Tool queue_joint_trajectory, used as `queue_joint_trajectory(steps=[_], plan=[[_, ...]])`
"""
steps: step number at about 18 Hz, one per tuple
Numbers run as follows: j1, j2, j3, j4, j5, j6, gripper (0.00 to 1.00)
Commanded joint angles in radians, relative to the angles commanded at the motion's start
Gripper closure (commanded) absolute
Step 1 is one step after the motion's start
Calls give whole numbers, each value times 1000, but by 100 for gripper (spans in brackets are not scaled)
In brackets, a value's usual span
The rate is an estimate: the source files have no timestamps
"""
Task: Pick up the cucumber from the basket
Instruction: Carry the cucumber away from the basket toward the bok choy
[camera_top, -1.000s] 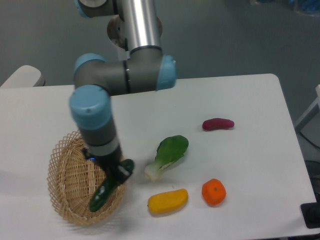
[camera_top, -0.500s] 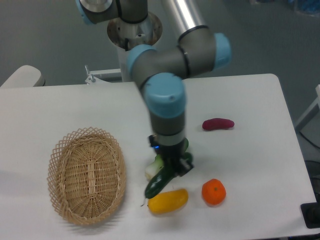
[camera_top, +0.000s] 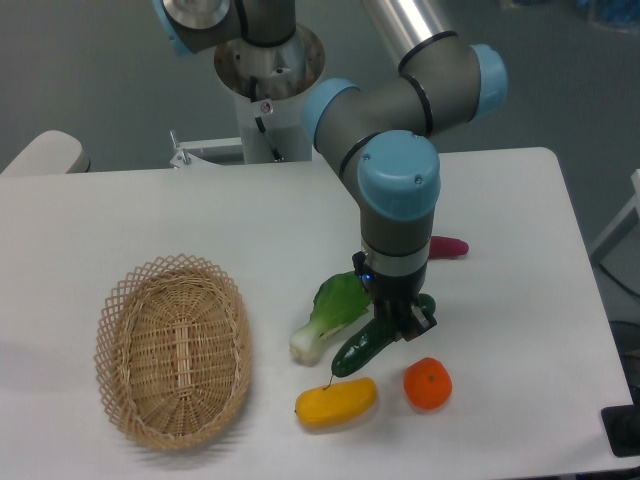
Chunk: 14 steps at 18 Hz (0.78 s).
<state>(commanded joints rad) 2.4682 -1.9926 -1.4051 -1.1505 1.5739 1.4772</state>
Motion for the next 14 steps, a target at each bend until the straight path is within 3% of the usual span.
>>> queue_joint_trajectory(steps=[14], plan=[[8,6,9,0,-5,23,61]])
